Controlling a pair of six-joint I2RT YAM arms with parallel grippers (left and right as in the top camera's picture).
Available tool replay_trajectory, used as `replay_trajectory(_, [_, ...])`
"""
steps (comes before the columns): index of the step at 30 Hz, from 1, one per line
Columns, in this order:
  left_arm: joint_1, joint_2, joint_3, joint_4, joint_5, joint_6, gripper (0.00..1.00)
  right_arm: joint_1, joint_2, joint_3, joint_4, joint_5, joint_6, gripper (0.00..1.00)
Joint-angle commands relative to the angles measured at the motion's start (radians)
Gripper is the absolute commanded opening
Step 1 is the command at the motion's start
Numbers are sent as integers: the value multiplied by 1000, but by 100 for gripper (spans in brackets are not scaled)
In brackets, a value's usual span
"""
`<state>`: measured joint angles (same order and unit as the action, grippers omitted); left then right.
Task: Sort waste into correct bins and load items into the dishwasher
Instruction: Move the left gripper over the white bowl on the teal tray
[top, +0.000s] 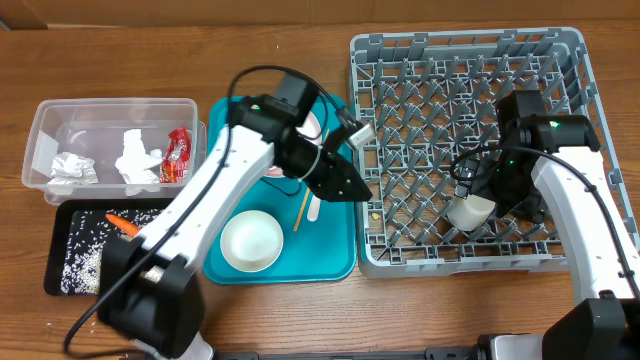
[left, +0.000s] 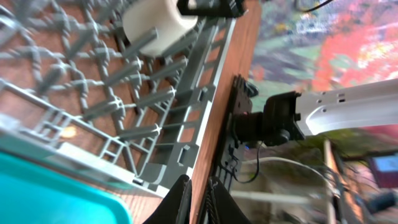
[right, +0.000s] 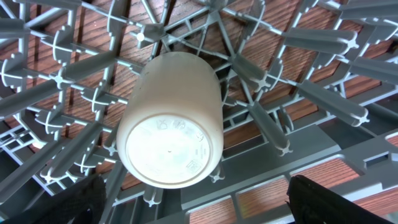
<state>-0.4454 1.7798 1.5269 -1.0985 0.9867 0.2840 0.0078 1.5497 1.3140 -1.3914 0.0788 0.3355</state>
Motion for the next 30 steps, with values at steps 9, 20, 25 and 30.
replay_trajectory(9, [79, -426, 24, -175, -959, -564, 32, -3, 1, 14, 6, -28, -2, 100])
replay_trajectory(20, [79, -391, -88, -246, -996, -606, 93, -3, 1, 17, 9, -28, -2, 100])
replay_trajectory(25, [79, -372, -163, -245, -994, -605, 100, -3, 1, 107, -52, -29, -2, 100])
replay_trajectory(30, [79, -352, -219, -228, -999, -620, 100, -2, -5, 277, -177, -52, -5, 100])
